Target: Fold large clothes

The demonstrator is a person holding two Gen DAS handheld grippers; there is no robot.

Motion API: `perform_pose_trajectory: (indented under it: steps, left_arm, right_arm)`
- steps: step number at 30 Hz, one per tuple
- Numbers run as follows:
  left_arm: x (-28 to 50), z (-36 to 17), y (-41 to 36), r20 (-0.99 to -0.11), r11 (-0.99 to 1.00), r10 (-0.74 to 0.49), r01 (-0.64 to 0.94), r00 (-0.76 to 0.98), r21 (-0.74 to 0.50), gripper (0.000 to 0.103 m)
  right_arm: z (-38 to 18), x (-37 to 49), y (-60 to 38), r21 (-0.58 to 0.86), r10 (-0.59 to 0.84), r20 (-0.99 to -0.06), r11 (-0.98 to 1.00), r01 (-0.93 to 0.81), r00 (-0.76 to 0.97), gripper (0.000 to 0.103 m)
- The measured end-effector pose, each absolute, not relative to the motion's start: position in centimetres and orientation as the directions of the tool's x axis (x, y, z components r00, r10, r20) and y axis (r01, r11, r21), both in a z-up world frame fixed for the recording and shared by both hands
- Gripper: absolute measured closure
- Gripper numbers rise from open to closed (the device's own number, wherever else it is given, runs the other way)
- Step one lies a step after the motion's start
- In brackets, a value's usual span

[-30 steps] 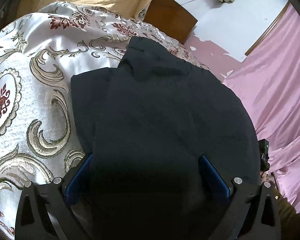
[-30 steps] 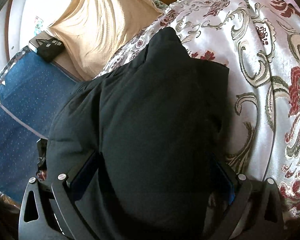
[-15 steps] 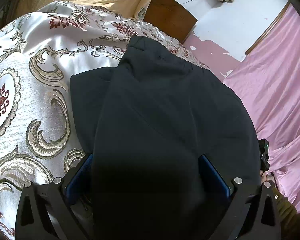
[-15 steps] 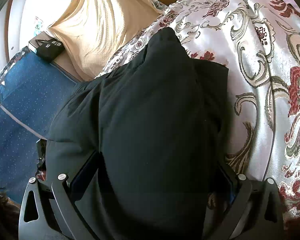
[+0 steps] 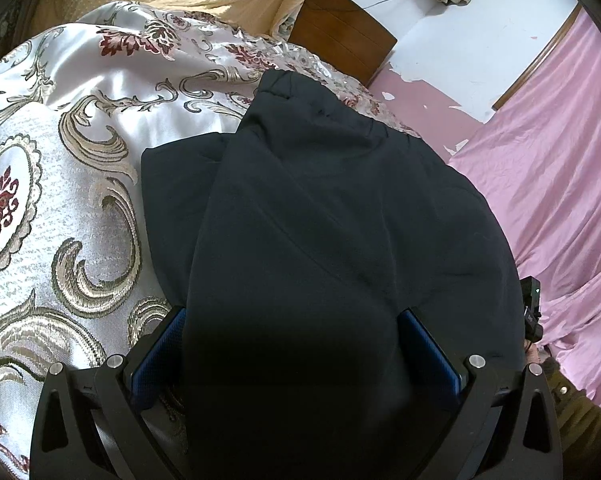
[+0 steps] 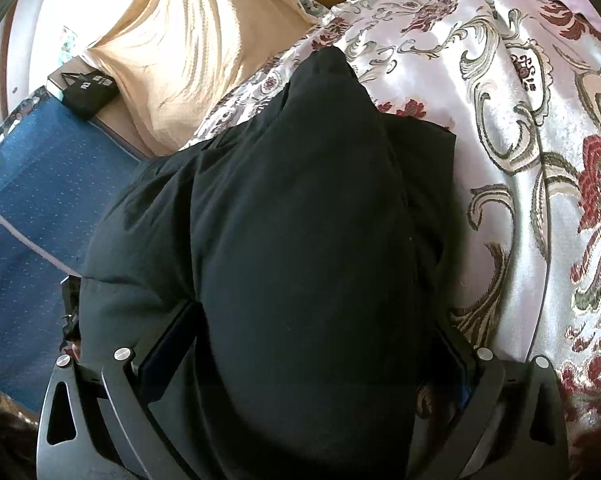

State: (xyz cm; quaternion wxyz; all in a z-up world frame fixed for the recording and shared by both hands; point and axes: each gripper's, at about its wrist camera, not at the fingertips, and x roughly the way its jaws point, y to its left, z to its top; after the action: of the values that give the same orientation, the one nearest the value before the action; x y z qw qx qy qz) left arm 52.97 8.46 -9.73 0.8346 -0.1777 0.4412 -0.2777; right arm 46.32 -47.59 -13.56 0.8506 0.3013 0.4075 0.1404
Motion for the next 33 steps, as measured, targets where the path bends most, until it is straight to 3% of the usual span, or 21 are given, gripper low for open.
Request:
perform_pose_trajectory:
  steps: [7, 11, 17, 22, 27, 33]
  left_arm:
    - [53.2, -8.9, 7.3, -0.71, 0.831, -0.556, 0.281, 0.431, -0.48, 0.001]
    - [52.7, -7.7, 6.5, -0.734, 0.856, -0.517, 0.283, 0.441, -0.432, 0.019]
    - [52.2, -5.7, 5.4, -0.769, 0.9, -0.431, 0.285, 0.472, -0.33, 0.058]
    - [51.3, -4.2, 4.4, -0.772, 0.921, -0.378, 0.293, 0.512, -0.256, 0.078]
    - [50.0, -2.2, 3.9, -0.758, 0.939, -0.32, 0.297, 0.568, -0.174, 0.087]
    - [48.5, 0.9, 3.7, -0.727, 0.944, -0.304, 0.299, 0.616, -0.142, 0.091]
  right_arm:
    - [-13.0, 47.3, -47.2, 0.628, 0.459, -0.664, 0.771, 0.107, 0.59, 0.001]
    - [-12.5, 47.4, -46.5, 0.6, 0.424, -0.697, 0.787, 0.146, 0.579, 0.003]
    - [-11.6, 46.6, -45.5, 0.571, 0.386, -0.699, 0.808, 0.144, 0.602, 0.026]
    - [-10.6, 46.3, -44.9, 0.549, 0.356, -0.695, 0.824, 0.141, 0.624, 0.044]
    - [-8.8, 46.0, -44.9, 0.534, 0.327, -0.689, 0.832, 0.149, 0.647, 0.068]
    - [-6.1, 45.3, -44.7, 0.504, 0.293, -0.673, 0.854, 0.13, 0.679, 0.08]
